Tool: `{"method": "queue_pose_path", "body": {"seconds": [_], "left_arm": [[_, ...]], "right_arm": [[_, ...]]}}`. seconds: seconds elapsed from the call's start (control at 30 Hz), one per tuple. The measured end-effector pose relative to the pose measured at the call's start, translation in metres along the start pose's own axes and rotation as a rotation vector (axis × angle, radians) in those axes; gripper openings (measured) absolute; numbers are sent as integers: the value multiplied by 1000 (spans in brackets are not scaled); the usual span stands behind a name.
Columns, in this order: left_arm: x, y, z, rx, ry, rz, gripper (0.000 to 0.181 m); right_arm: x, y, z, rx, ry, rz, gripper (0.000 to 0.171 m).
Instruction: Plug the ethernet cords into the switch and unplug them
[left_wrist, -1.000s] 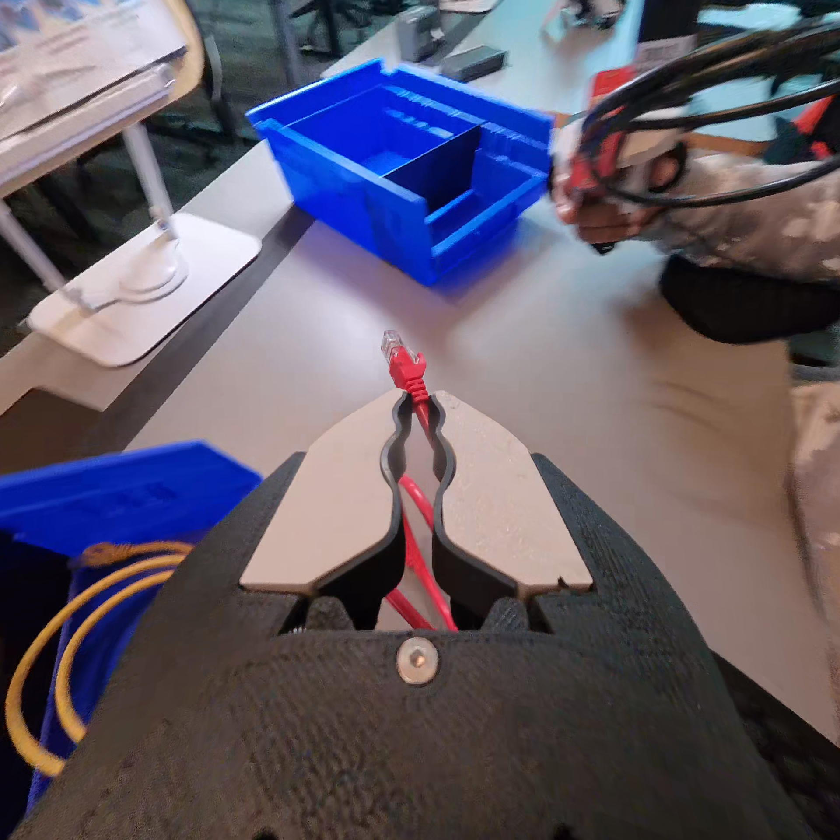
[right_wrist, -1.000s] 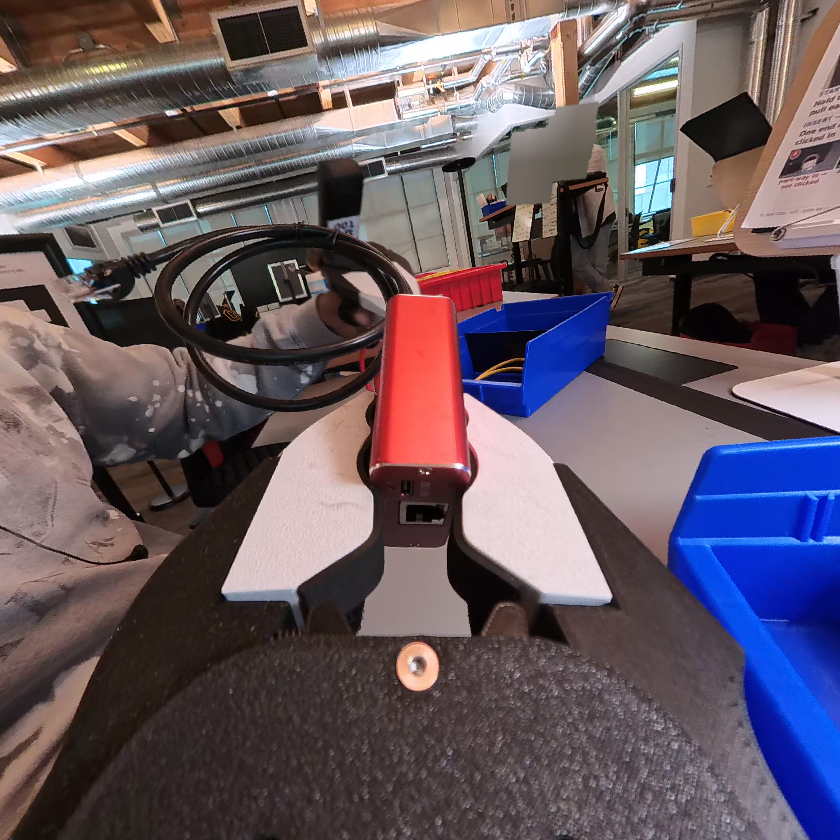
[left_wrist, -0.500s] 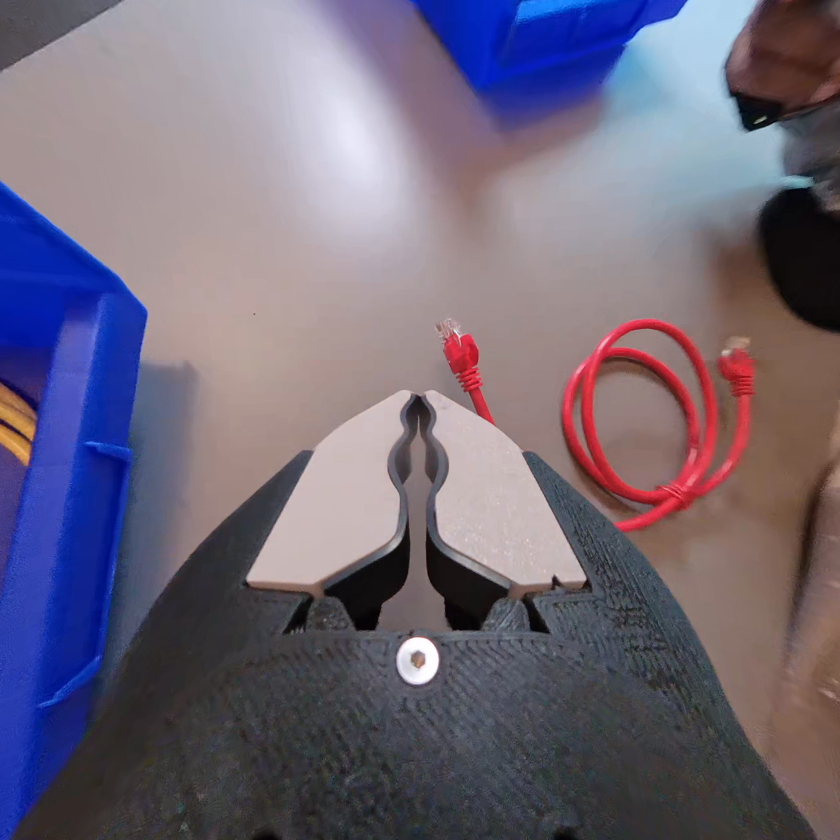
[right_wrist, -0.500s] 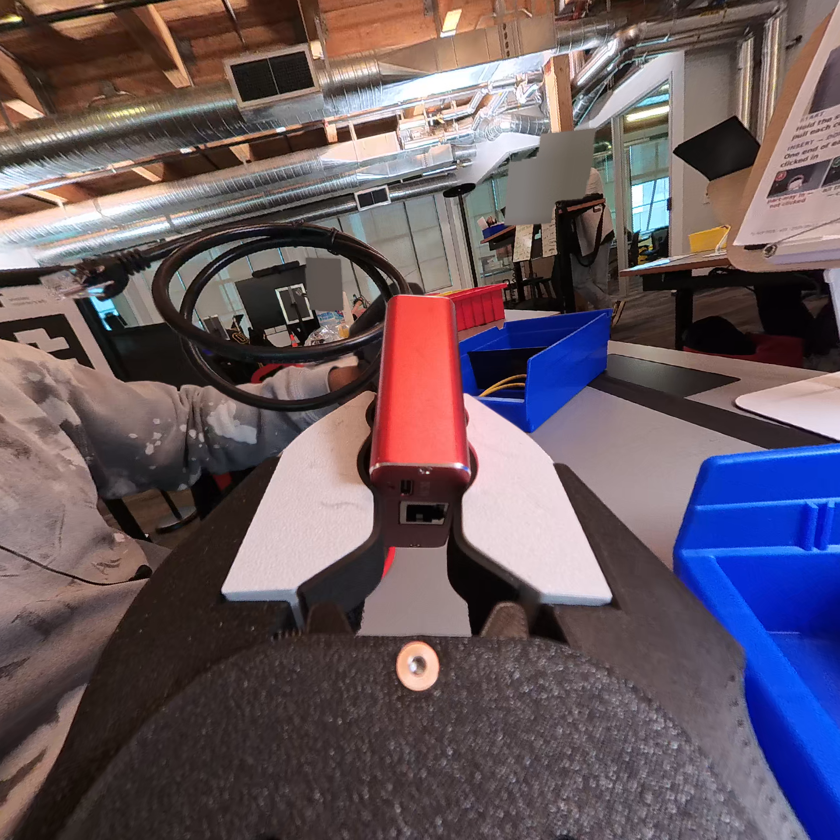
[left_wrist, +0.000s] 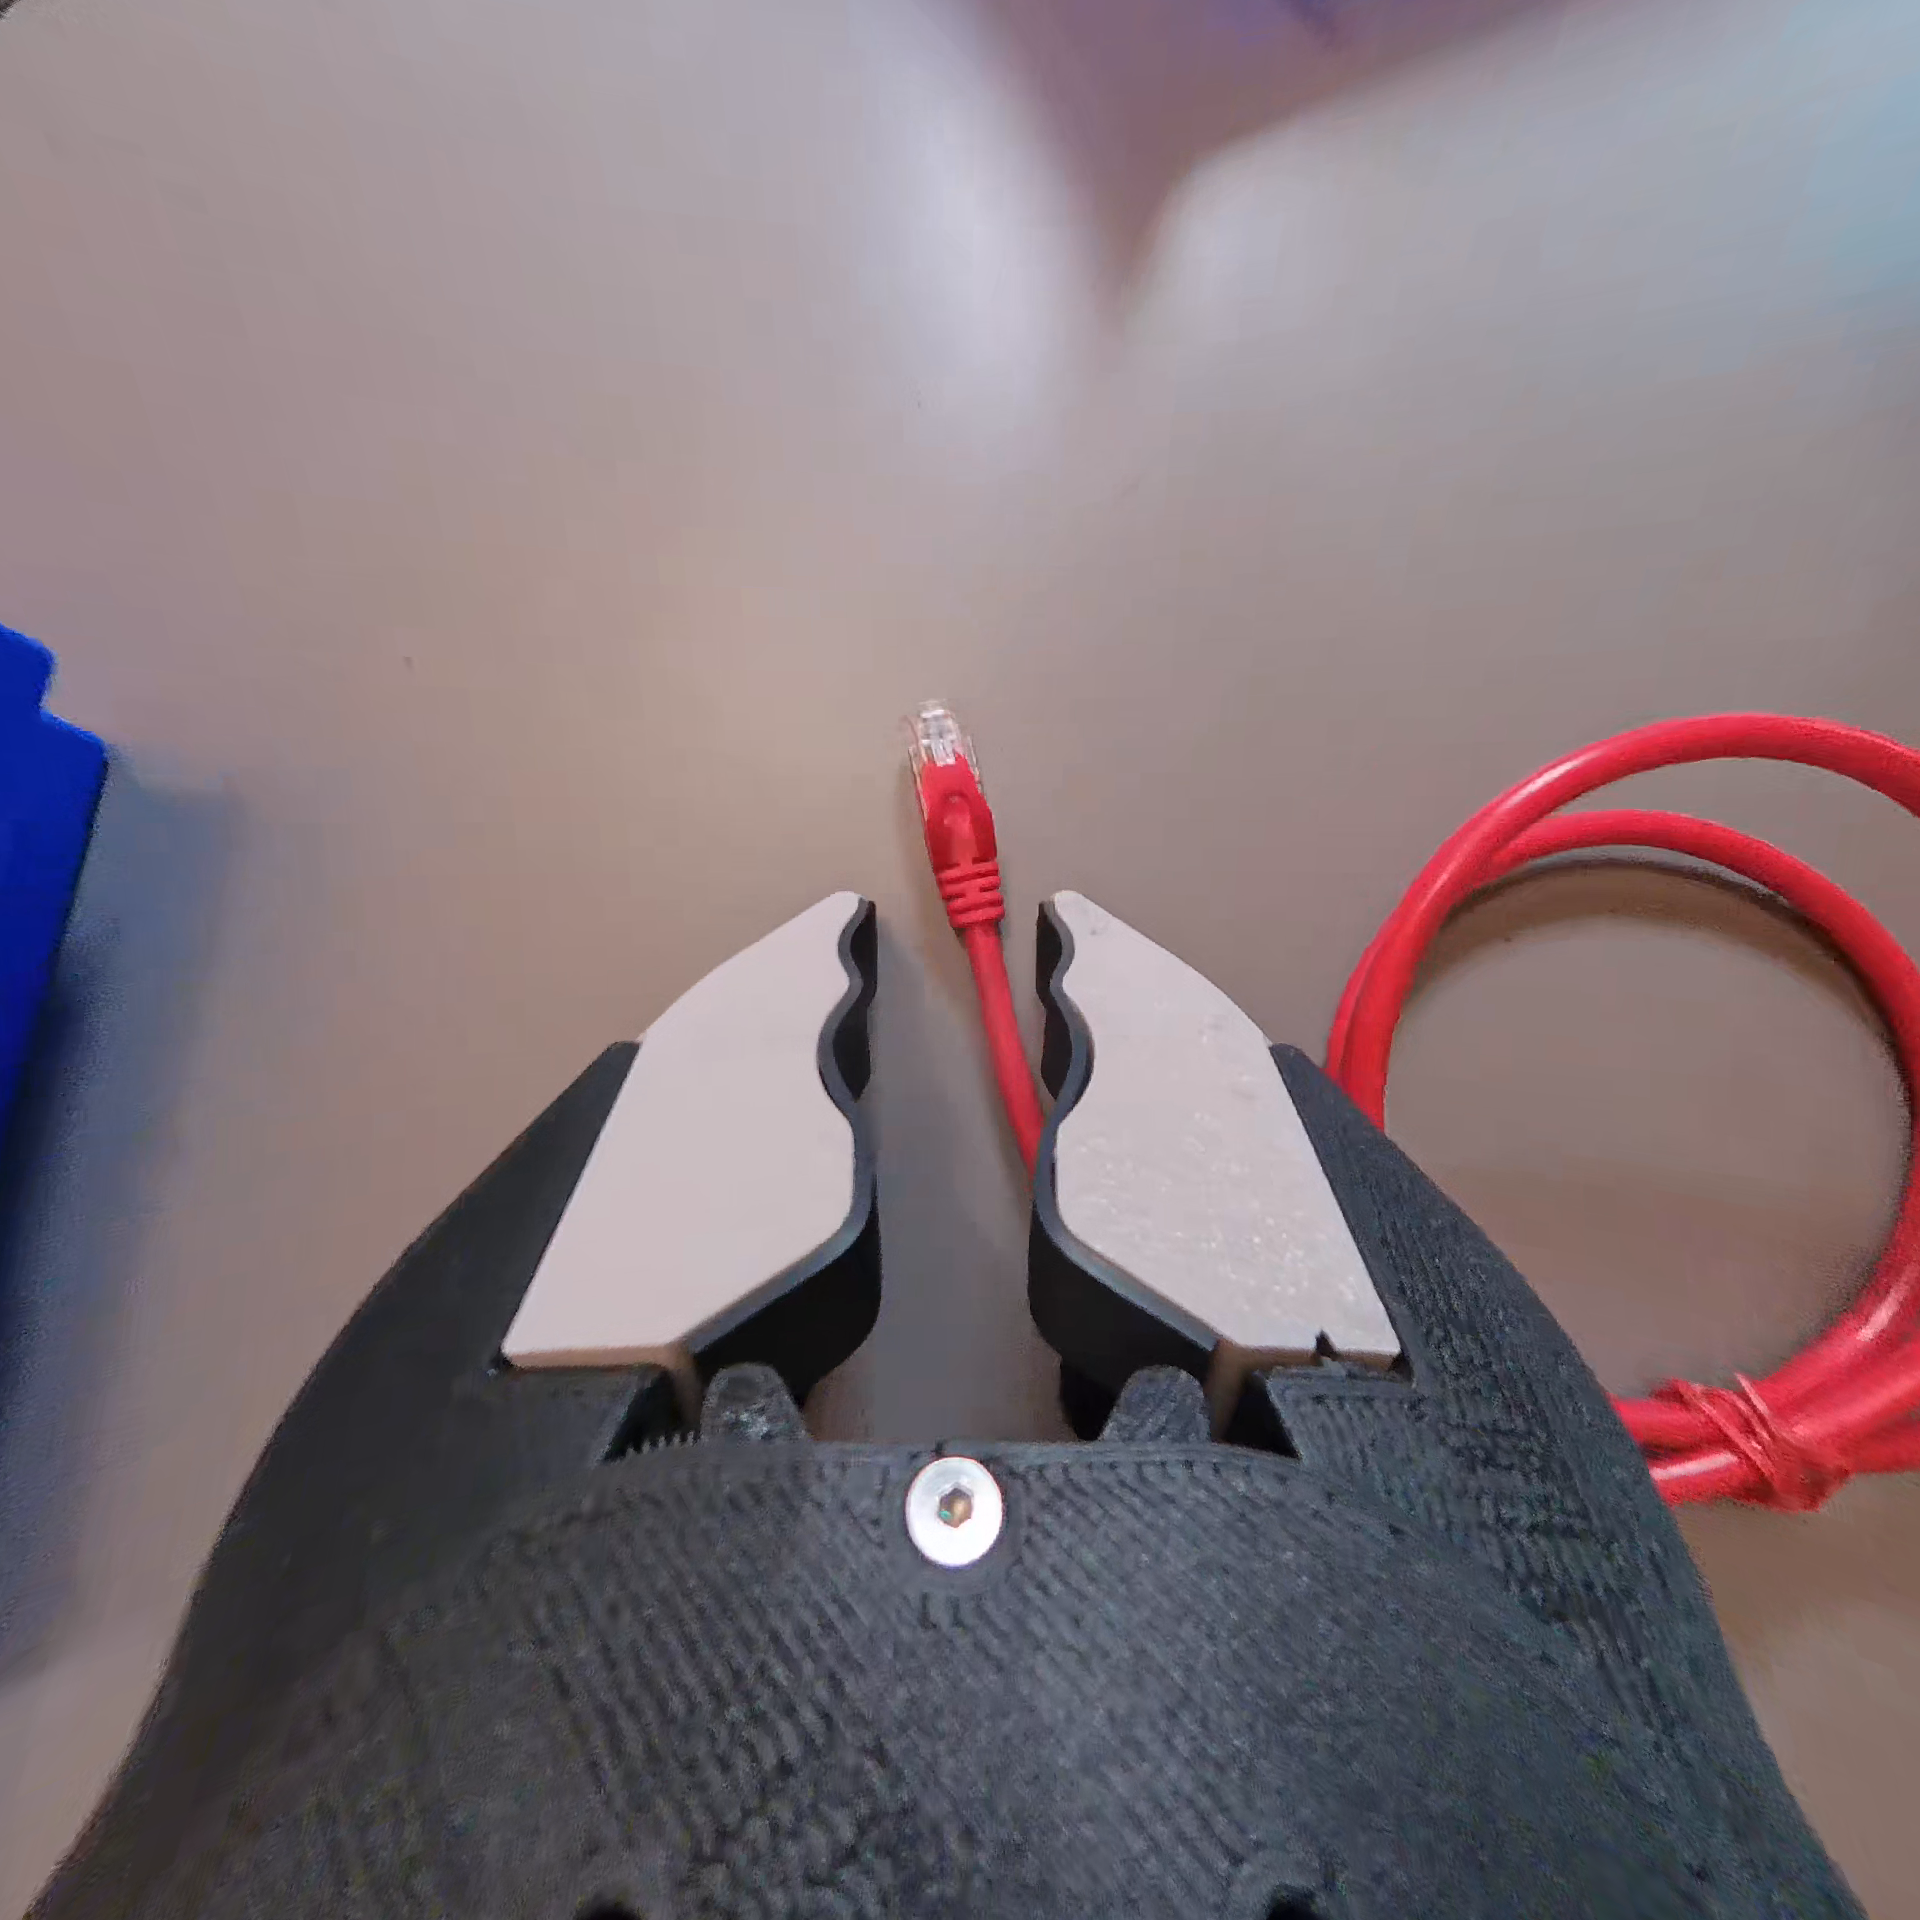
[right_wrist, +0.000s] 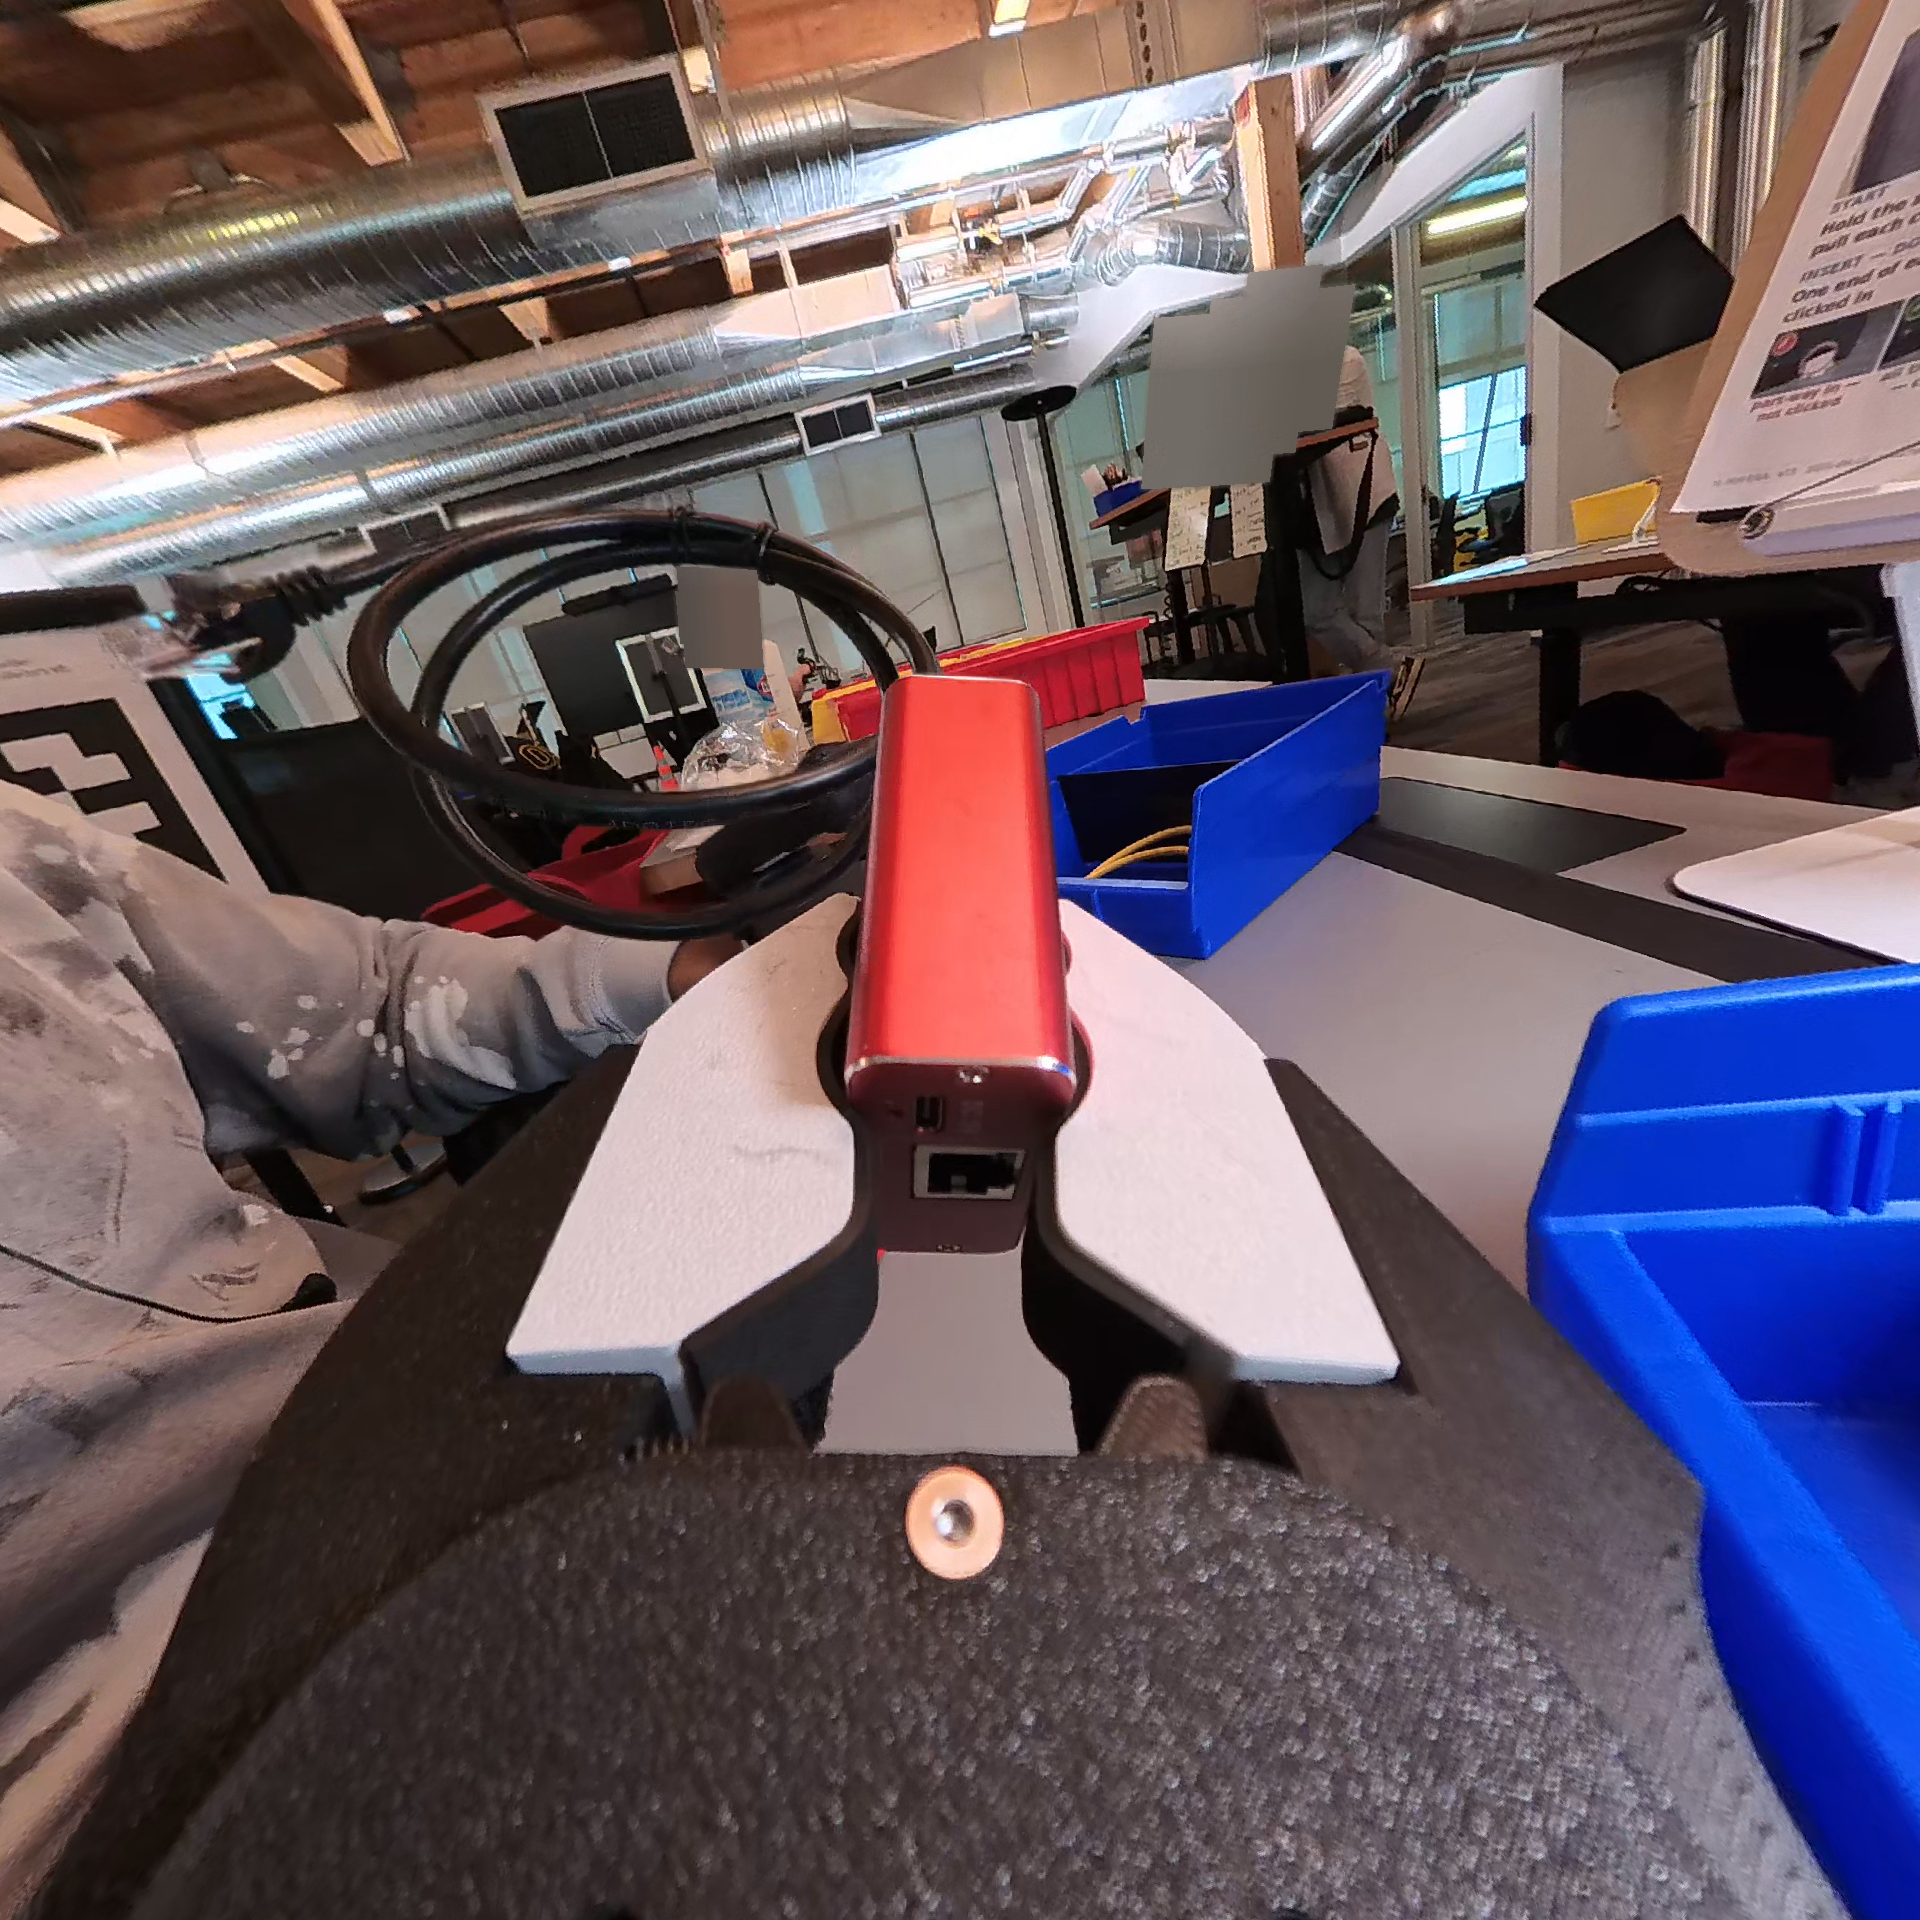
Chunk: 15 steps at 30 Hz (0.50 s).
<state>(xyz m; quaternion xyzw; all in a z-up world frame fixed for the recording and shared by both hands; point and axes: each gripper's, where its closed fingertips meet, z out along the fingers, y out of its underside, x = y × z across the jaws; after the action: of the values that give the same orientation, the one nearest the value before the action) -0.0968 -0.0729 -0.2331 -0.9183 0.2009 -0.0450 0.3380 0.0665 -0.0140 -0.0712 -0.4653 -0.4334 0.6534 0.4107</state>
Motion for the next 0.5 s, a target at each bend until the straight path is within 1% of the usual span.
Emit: {"method": "queue_pose_path", "body": {"seconds": [0.03, 0.1, 0.2, 0.27, 0.33, 0.43, 0.5], "left_arm": [[-2, -2, 1, 3, -11, 19, 27], [-1, -5, 4, 11, 1, 71, 12], [-4, -7, 5, -8, 3, 192, 12], [-12, -8, 2, -26, 19, 222, 12], [-28, -19, -15, 14, 31, 196, 12], [-57, -44, -57, 118, 54, 145, 11], [-63, -58, -86, 164, 115, 133, 11]], "right_arm": [[0, 0, 0, -1, 0, -5, 29], [-1, 0, 0, -2, -2, -11, 29], [0, 3, 1, -24, 6, -33, 29], [-1, 6, 2, -42, 7, -58, 29], [-4, 10, 4, -74, 6, -97, 29], [-10, 18, 8, -139, -1, -171, 29], [-17, 26, 12, -187, -20, -222, 29]]}}
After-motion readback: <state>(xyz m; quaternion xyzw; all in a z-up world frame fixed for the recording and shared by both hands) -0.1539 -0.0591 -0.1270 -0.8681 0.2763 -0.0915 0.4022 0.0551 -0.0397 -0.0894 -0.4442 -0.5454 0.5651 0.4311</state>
